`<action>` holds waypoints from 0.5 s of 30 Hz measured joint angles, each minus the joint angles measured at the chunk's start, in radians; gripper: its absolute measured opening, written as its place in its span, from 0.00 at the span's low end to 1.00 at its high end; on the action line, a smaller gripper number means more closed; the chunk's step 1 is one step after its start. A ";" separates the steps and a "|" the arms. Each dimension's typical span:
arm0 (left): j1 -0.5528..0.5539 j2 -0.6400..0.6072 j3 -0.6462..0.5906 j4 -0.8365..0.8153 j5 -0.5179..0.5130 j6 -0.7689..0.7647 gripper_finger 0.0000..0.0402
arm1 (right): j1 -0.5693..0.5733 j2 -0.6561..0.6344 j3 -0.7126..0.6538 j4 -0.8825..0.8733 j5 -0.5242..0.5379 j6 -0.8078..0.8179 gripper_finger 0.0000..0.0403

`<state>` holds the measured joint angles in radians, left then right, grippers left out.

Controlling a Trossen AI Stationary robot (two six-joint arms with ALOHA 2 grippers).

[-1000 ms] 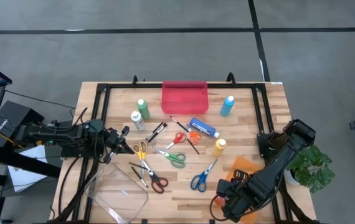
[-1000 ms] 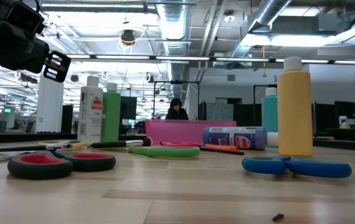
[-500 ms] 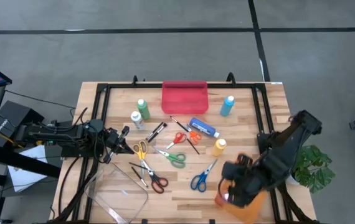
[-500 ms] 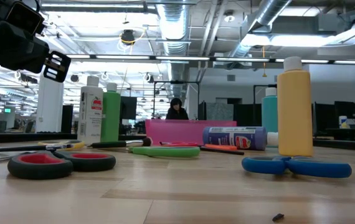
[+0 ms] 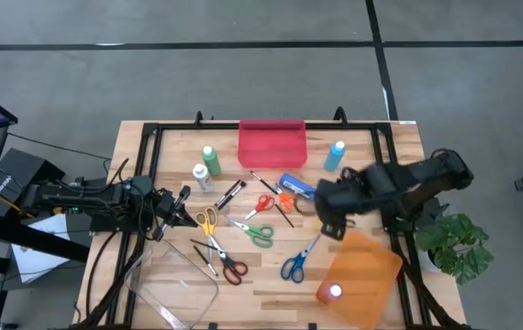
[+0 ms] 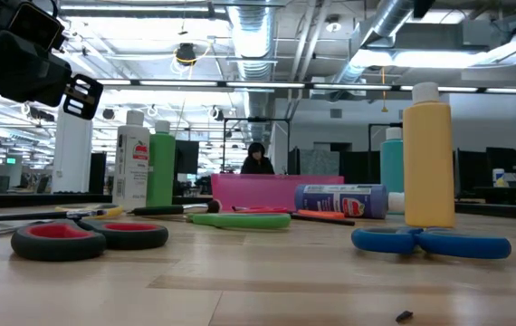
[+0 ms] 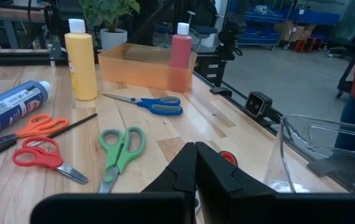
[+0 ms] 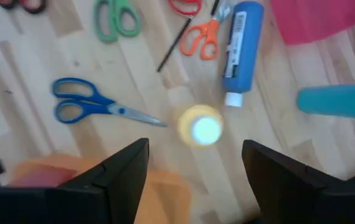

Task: Pick & Place Paint Supplies
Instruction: Put the yellow paint bottle into the orange bin

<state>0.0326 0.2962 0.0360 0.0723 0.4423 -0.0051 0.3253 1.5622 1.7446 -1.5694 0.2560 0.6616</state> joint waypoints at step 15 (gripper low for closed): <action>0.000 0.000 0.000 0.000 0.000 0.000 0.00 | -0.176 -0.157 -0.299 0.165 -0.117 -0.116 0.63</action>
<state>0.0326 0.2963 0.0360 0.0726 0.4425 -0.0051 0.1497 1.4047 1.4456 -1.4044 0.1386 0.5458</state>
